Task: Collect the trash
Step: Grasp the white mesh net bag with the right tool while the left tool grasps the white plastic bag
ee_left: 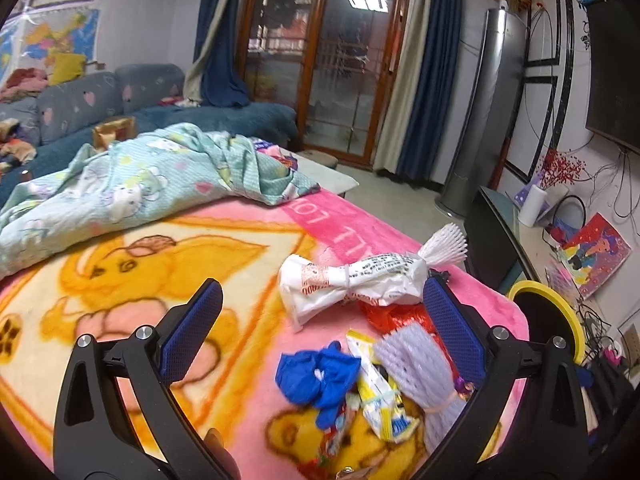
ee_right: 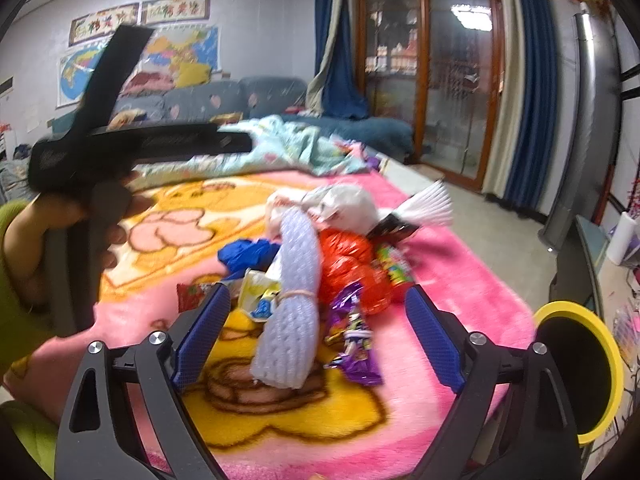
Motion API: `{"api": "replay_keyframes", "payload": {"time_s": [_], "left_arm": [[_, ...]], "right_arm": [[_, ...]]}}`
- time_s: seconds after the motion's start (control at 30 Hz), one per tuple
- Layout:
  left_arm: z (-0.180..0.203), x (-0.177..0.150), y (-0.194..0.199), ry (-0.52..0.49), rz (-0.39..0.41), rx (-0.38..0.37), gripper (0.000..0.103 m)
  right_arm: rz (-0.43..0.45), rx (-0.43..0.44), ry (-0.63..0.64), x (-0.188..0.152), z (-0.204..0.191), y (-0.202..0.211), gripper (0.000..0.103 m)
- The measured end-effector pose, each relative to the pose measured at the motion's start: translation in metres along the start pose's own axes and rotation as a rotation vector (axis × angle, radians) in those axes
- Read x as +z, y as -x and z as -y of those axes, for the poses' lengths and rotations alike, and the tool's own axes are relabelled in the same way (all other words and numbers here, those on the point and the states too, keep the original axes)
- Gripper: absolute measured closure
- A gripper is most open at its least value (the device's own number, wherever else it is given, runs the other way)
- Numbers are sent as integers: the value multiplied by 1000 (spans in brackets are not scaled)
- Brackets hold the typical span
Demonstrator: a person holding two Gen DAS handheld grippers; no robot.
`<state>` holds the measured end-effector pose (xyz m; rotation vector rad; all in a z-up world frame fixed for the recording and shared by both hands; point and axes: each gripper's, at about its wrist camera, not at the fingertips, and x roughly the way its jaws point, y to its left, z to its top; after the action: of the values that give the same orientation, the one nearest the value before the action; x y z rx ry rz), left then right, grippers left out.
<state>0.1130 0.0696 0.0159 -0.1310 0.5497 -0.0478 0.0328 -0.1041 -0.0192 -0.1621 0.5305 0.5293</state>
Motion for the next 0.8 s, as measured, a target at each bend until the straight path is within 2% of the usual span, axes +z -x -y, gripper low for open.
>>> {"api": "replay_keyframes", "payload": {"time_s": [0.13,0.3,0.47,0.6,0.7,0.8], "left_arm": [[-8,9,-28,-17,-33,-37,11],[-19,15,-64,-32,-107,-89,11],[-38,13,-101,60,-207,-142,11],[-57,7,-122,190,-263,-198,11],[-69,2,-138,276,-304,-234,11],[-75,-2,-147,321,-327,-266,16]], "right_arm": [[-58,27,2,-2,-3,-15,27],[-107,44,1,-3,-5,-33,28],[-145,36,-6,-4,-4,-50,33],[-178,43,-18,-8,-3,-58,38],[-191,49,-25,-10,-1,-63,46],[-207,59,-35,-12,1,-67,55]]}}
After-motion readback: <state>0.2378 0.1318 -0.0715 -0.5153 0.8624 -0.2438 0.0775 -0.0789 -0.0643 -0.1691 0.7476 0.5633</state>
